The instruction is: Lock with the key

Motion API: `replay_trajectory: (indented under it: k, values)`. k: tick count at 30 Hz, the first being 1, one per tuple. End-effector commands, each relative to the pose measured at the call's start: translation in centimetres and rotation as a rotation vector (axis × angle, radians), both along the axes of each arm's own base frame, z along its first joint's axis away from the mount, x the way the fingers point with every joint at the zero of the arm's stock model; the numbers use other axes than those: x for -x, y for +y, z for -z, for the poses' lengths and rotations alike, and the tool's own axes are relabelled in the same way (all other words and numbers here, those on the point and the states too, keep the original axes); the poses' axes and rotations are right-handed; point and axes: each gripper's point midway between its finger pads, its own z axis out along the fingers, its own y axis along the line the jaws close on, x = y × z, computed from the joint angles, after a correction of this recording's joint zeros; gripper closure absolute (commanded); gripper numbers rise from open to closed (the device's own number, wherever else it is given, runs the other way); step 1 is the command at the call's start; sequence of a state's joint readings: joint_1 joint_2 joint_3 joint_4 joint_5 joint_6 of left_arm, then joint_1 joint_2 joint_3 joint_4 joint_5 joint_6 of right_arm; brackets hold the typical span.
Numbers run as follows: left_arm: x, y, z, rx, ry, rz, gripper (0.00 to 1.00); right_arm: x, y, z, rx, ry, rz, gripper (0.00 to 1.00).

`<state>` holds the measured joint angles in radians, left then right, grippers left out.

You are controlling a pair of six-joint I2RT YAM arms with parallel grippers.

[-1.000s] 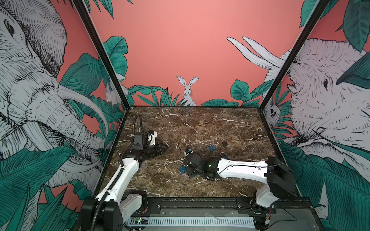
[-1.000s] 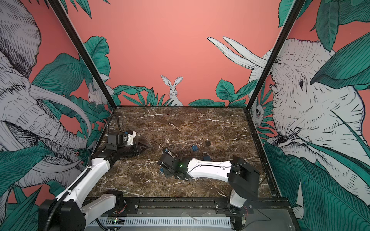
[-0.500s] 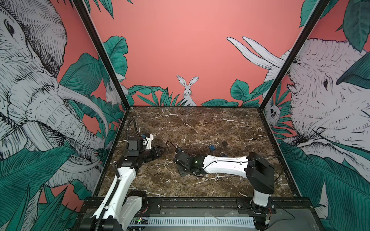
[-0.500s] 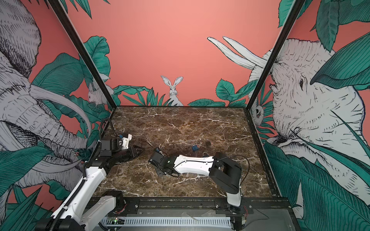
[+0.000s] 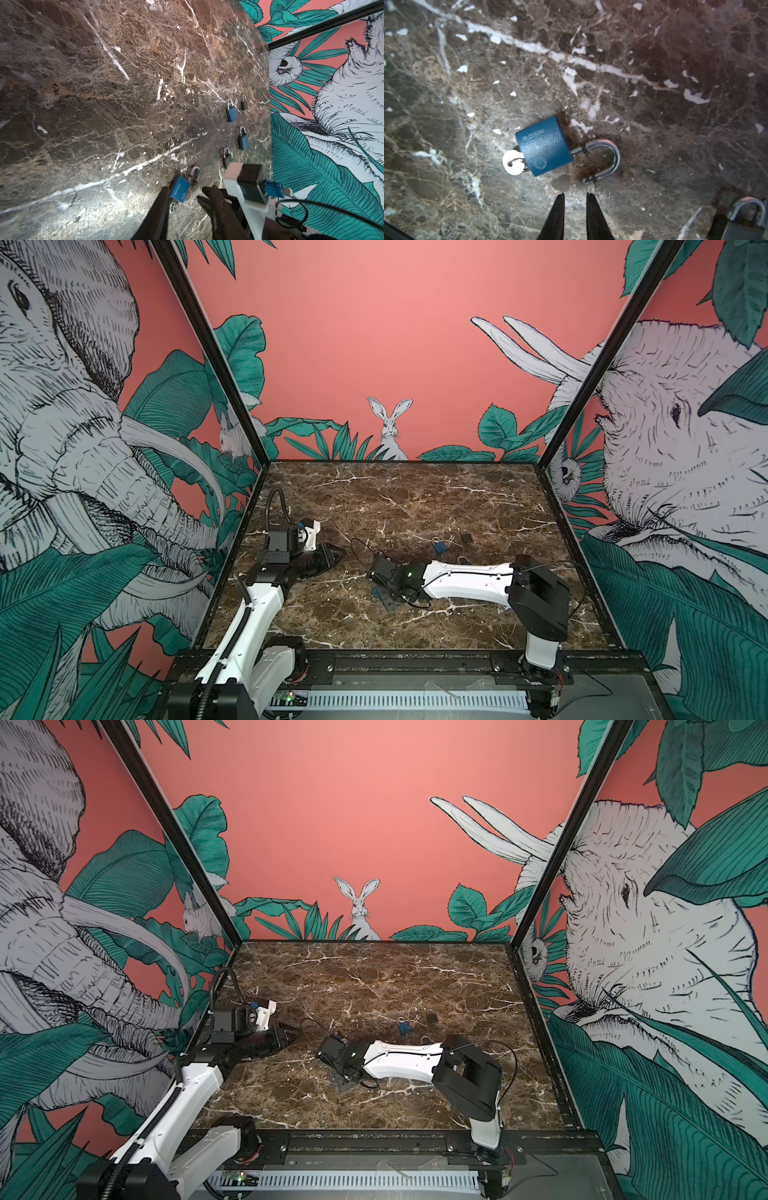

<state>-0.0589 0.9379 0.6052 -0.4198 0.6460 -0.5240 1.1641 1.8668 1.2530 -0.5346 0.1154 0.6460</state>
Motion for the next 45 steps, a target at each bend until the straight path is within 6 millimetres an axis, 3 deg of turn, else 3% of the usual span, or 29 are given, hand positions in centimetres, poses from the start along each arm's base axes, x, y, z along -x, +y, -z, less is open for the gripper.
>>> replay_trajectory:
  k: [1, 8, 14, 24, 30, 37, 45]
  values:
    - [-0.3, 0.1, -0.2, 0.005, -0.011, -0.007, 0.65, -1.0, -0.6, 1.1, 0.022, 0.013, 0.019, 0.81]
    - [-1.0, 0.2, 0.3, -0.003, 0.006, -0.012, 0.65, -2.9, -0.9, 2.8, 0.069, 0.028, 0.004, 0.84]
    - [-1.4, 0.2, 0.4, -0.007, 0.015, -0.009, 0.65, -4.4, 0.2, 3.2, 0.041, 0.064, 0.024, 0.84]
    - [-1.5, 0.3, 0.1, -0.016, 0.01, -0.012, 0.65, -9.4, 1.8, 2.0, 0.029, 0.012, -0.005, 0.81]
    - [-1.1, 0.3, -0.2, -0.022, 0.004, -0.009, 0.65, -11.5, 2.6, -0.5, -0.047, -0.027, -0.034, 0.65]
    - [-0.8, 0.4, -0.4, -0.024, -0.004, -0.014, 0.65, -9.1, 1.2, -3.0, -0.108, -0.013, -0.053, 0.63]
    - [-0.7, 0.7, -0.6, -0.032, -0.009, -0.027, 0.65, -4.7, 1.6, -2.7, -0.107, 0.002, -0.115, 0.54]
